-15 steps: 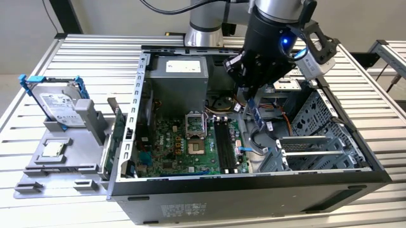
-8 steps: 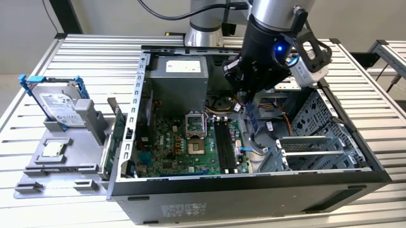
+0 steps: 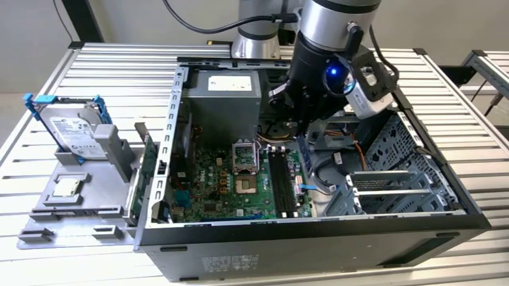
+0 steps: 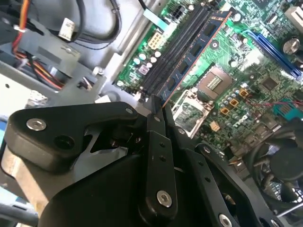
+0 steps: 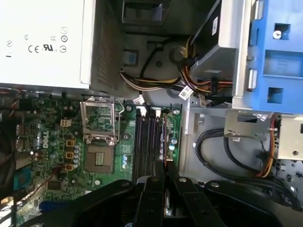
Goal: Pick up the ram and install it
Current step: 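Insert the ram into the slot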
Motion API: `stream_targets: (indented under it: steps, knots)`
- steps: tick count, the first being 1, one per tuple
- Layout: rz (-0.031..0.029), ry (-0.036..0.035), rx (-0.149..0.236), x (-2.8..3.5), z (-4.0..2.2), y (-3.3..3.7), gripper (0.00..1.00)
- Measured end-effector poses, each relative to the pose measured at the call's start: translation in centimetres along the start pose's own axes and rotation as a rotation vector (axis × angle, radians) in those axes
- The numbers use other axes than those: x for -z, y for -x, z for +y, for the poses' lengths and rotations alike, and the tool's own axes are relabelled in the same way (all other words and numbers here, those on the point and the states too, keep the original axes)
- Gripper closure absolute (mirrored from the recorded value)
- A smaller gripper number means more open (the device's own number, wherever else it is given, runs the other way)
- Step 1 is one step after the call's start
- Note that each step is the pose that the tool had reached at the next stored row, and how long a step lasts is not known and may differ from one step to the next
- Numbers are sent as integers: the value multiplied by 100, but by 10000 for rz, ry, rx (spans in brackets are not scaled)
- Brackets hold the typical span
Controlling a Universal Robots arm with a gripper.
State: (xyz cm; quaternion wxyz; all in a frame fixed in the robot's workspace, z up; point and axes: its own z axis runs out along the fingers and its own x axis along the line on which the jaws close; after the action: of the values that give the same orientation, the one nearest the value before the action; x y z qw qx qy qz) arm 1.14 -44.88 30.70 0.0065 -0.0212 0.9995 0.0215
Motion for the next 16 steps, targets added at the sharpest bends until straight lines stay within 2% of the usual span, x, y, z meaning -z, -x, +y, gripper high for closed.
stream_targets:
  steps: [3,5,9,14,16]
  knots:
    - [-6,-2,-98,-53,0,-46,100]
    - [-16,-5,-320,-90,-2,-47,100]
    - [-25,-8,-525,-162,-5,-49,100]
    - [-27,-9,-533,-250,-29,-45,100]
    - [-24,-28,-533,-251,-31,-46,100]
